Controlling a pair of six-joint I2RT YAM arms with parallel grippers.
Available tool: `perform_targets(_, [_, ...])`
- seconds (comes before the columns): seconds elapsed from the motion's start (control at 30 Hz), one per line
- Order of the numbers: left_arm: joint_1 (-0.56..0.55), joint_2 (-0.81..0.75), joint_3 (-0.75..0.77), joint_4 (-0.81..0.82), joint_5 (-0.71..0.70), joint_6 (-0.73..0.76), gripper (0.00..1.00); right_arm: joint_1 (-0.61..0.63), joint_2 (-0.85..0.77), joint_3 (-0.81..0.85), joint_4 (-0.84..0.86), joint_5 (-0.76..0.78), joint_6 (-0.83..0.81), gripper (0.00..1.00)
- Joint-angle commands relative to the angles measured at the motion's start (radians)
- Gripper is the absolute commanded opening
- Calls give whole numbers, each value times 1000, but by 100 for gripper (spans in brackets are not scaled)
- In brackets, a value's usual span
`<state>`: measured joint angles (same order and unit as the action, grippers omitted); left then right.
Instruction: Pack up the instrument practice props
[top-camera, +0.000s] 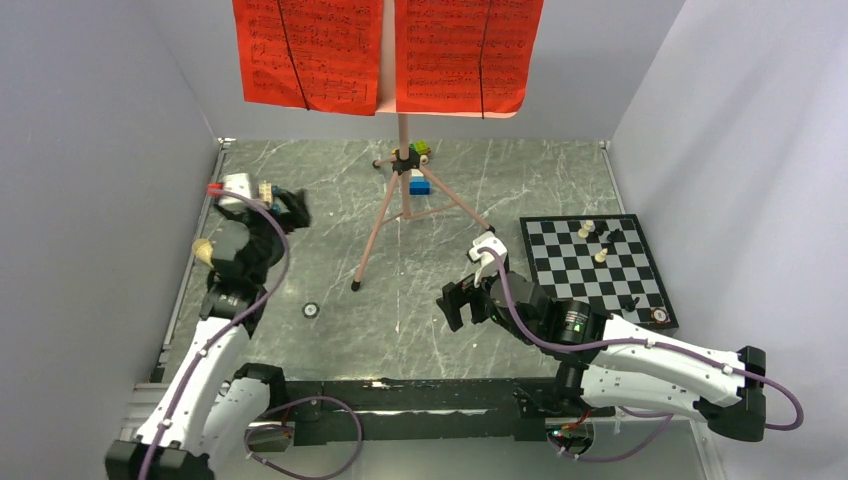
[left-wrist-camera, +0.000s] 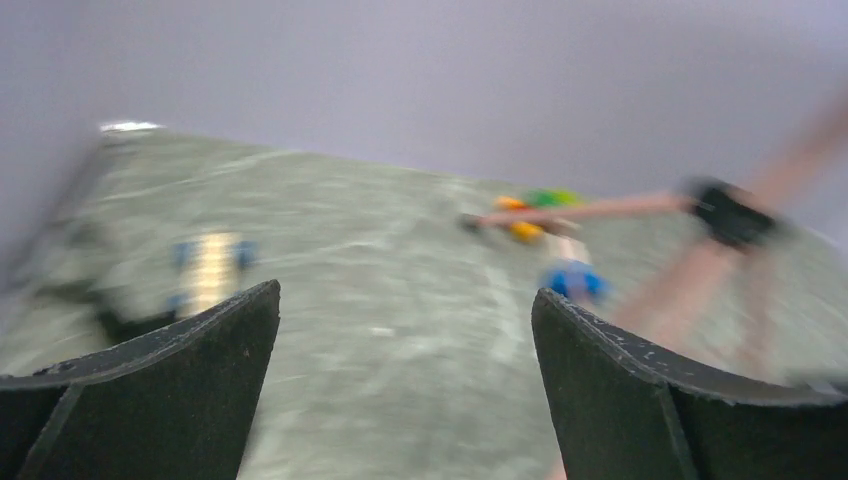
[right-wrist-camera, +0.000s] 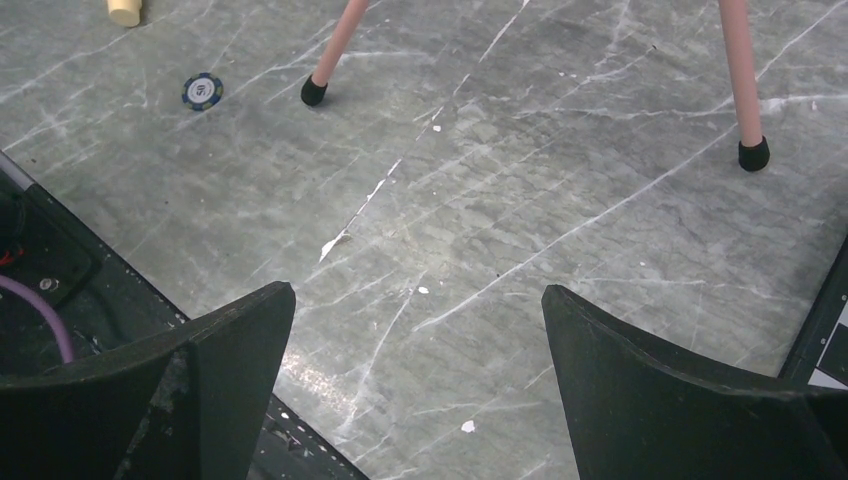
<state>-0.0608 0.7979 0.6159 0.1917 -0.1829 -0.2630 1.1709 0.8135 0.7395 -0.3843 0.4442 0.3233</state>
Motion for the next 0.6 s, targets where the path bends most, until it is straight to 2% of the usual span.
perform_targets(0.0, [-225,41,-50,145,235,28,99,-5,12,52,-1,9,16,100])
perform_targets(0.17, [-350,244,-34,200,315,61,90,-8,27,49,-14,-1,64,100])
perform_targets(0.37, [-362,438,-13,249,319,28,77,-7,21,60,-45,22,83,100])
perform_targets(0.57, [-430,535,4,221,255,78,74,-7,48,81,-46,33,73,100])
